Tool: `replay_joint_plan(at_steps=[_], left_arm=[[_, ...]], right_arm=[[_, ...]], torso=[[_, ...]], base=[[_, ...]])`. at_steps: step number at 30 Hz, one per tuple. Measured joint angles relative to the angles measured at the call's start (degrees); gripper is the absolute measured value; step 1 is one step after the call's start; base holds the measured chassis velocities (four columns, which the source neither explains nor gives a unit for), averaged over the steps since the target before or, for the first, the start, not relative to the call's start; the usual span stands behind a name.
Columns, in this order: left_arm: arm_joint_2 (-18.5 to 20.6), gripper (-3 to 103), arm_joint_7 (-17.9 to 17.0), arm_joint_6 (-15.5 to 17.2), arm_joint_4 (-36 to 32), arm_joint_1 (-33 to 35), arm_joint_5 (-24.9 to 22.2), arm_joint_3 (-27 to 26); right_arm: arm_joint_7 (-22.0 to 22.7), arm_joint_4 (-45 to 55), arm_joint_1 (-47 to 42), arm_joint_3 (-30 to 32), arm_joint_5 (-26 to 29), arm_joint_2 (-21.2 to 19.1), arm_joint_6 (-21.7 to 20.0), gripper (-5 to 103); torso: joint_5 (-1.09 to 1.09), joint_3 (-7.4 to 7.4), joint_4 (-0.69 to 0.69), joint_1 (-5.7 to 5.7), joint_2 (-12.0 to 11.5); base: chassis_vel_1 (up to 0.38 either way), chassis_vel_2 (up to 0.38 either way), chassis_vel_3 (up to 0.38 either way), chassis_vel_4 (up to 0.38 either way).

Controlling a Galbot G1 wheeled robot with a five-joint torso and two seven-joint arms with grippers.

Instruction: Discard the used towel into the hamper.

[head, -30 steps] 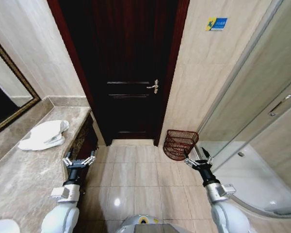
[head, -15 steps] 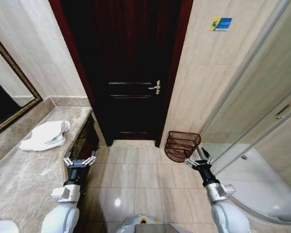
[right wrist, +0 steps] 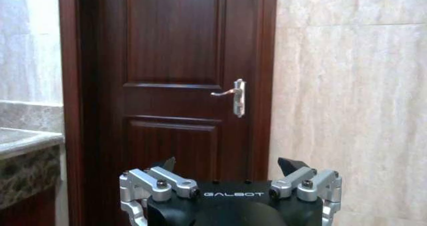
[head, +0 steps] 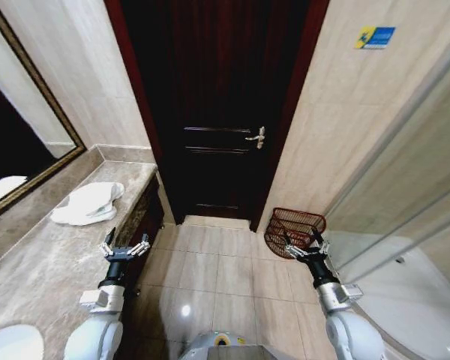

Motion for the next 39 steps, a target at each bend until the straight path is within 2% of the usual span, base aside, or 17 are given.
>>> replay_joint_plan(at_steps=[39], left_arm=[[0.12, 100, 0.49, -2.45, 1.53, 0.13, -0.35, -0.29]], right_arm=[[-0.87, -0.38, -0.07, 0.12, -0.58, 0.42, 0.41, 100]], torso=[[0.00, 0.00, 0.01, 0.00, 0.00]], base=[[-0.008, 0.111, 0.116, -0.007]])
